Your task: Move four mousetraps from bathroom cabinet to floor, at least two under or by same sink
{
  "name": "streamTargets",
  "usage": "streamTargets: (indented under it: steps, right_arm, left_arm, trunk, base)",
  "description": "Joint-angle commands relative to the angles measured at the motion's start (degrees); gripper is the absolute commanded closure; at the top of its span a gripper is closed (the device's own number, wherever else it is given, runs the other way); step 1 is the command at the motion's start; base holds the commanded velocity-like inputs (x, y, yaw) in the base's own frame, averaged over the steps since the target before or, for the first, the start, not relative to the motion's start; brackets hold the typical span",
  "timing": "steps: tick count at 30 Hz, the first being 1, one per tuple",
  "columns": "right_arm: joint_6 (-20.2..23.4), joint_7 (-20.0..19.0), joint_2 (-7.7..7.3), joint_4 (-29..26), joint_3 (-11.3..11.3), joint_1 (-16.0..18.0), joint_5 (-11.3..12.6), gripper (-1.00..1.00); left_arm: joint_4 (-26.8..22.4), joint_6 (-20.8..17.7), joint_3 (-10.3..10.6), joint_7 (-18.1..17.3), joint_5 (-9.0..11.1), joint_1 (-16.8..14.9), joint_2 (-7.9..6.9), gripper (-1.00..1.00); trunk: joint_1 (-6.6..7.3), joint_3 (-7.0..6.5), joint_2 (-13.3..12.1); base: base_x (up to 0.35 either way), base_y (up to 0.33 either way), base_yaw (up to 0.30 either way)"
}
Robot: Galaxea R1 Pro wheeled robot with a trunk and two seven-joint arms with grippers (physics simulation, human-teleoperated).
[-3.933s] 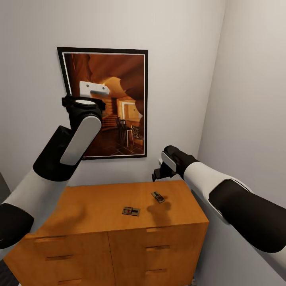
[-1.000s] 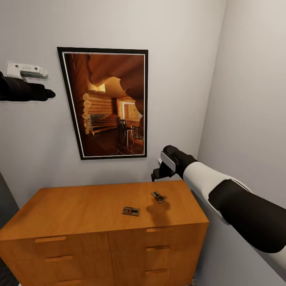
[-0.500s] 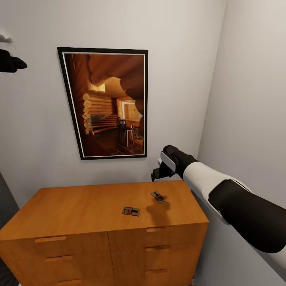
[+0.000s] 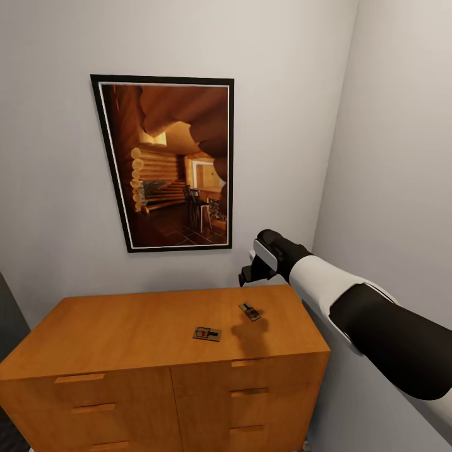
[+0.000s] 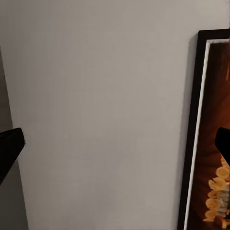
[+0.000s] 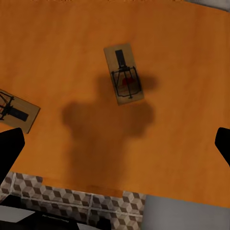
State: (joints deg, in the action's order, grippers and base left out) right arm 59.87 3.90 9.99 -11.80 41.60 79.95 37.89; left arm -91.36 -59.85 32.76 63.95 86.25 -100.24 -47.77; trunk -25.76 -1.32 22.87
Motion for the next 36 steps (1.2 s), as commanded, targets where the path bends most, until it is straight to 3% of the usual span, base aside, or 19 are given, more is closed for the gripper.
streamTargets:
  steps: [1, 26, 36]
  right_arm:
    - [0.1, 0.4, 0.00, -0.1, 0.3, 0.0, 0.6, -1.00]
    - [0.1, 0.3, 0.00, -0.4, 0.3, 0.0, 0.7, -1.00]
    - [0.1, -1.8, 0.00, -2.1, 0.2, -0.2, 0.7, -1.00]
  left_arm:
    - [0.0, -0.2, 0.2, 0.6, 0.5, -0.2, -0.21, -1.00]
    - [0.0, -0.2, 0.3, 1.1, 0.6, -0.4, -0.74, -1.00]
    - [0.0, -0.2, 0.5, 1.0, 0.7, -0.4, -0.71, -1.00]
  trunk:
    - [-0.03, 0.04, 0.0]
    - [-0.03, 0.04, 0.0]
    - [-0.03, 0.04, 0.0]
  base:
    - [0.000, 0.000, 0.000]
    - [0.000, 0.000, 0.000]
    - [0.000, -0.041, 0.000]
